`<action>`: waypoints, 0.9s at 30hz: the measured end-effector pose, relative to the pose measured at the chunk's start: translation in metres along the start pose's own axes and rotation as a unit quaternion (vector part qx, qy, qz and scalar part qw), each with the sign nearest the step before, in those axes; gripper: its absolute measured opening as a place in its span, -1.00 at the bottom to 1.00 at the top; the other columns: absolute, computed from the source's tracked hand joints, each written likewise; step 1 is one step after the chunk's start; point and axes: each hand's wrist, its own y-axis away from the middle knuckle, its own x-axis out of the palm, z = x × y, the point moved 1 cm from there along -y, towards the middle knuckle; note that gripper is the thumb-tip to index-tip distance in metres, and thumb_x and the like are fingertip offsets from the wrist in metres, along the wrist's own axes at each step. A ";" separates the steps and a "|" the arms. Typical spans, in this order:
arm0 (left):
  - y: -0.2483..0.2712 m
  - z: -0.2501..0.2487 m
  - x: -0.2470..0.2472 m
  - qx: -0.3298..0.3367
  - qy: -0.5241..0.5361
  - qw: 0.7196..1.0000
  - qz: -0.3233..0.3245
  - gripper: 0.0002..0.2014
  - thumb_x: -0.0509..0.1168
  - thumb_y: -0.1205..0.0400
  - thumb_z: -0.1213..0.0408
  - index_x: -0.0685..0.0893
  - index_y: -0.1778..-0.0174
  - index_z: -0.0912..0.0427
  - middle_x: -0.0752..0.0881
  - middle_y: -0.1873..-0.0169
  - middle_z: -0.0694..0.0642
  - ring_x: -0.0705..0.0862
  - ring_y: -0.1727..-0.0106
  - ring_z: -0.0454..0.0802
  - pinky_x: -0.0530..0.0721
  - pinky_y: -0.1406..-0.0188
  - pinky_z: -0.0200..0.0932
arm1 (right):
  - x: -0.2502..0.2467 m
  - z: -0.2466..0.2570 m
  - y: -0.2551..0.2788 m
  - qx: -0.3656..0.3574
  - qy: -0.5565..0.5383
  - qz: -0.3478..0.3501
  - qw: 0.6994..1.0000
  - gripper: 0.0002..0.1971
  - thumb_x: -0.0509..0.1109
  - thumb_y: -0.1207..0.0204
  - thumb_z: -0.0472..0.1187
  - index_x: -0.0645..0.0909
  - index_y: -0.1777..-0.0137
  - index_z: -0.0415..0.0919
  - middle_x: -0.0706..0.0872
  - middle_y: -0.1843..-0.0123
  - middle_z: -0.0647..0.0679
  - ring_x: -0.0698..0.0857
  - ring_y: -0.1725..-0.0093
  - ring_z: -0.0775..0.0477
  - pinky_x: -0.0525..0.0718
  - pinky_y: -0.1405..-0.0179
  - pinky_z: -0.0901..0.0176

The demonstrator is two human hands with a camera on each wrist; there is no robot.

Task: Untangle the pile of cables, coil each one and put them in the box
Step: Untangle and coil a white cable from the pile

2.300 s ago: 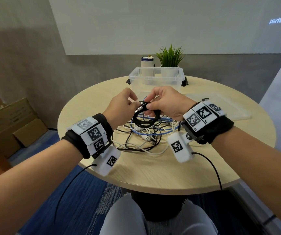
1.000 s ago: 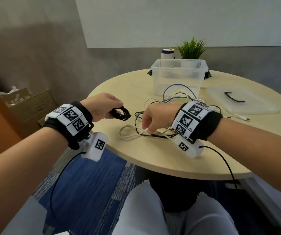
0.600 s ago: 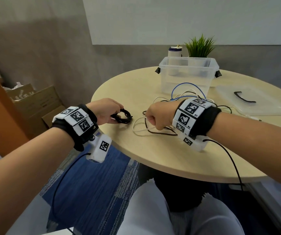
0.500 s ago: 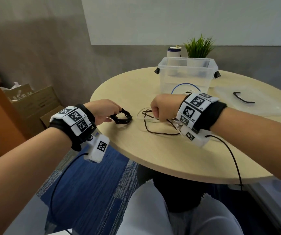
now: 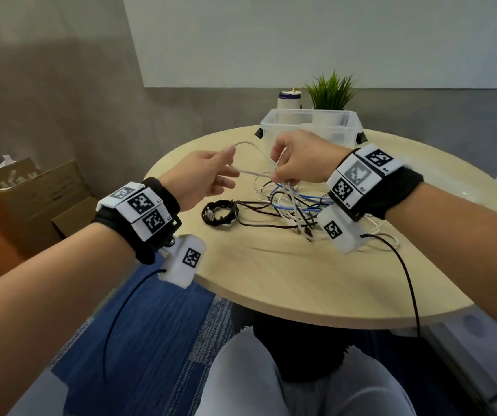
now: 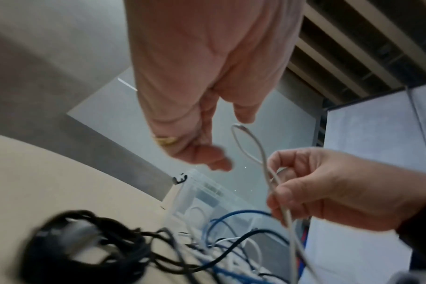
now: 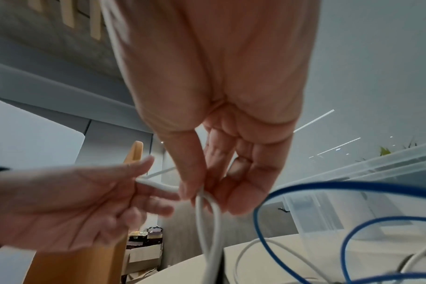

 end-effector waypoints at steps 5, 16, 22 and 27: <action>-0.001 -0.023 0.022 0.082 0.069 0.994 -0.009 -0.83 0.15 -0.73 0.36 0.54 0.17 0.20 0.65 0.35 0.09 0.59 0.55 -0.24 0.54 0.56 -0.44 | 0.006 -0.013 0.009 0.011 0.050 0.022 0.998 -0.77 0.42 -0.40 -0.36 0.55 -0.01 -0.11 0.72 0.18 -0.09 0.70 0.32 -0.06 0.77 0.21 0.05; -0.007 -0.014 0.002 0.123 0.163 0.964 -0.172 -0.70 -0.03 -0.79 0.18 0.43 0.25 0.09 0.46 0.58 -0.04 0.45 0.65 -0.12 0.40 0.60 -0.27 | -0.011 -0.049 0.026 0.038 0.152 0.052 0.986 -0.97 0.42 -0.52 -0.25 0.69 0.08 -0.14 0.65 0.24 0.11 0.58 0.24 0.12 0.44 0.37 0.35; -0.006 -0.002 0.006 0.025 -0.053 0.996 -0.066 -0.62 0.03 -0.75 0.13 0.58 0.28 0.20 0.51 0.47 0.08 0.51 0.47 0.01 0.48 0.49 -0.24 | -0.040 -0.044 0.021 0.043 0.051 -0.111 0.992 -0.90 0.38 -0.59 -0.08 0.70 0.09 -0.05 0.64 0.31 0.06 0.53 0.31 0.15 0.42 0.33 0.25; -0.003 -0.004 0.019 0.057 -0.255 0.961 -0.088 -0.77 0.04 -0.75 0.19 0.58 0.04 0.15 0.58 0.20 0.10 0.52 0.24 -0.03 0.51 0.24 -0.16 | -0.053 -0.038 0.018 0.050 0.042 -0.137 0.988 -0.84 0.38 -0.59 -0.13 0.74 0.11 -0.17 0.65 0.38 0.06 0.58 0.39 0.14 0.48 0.39 0.30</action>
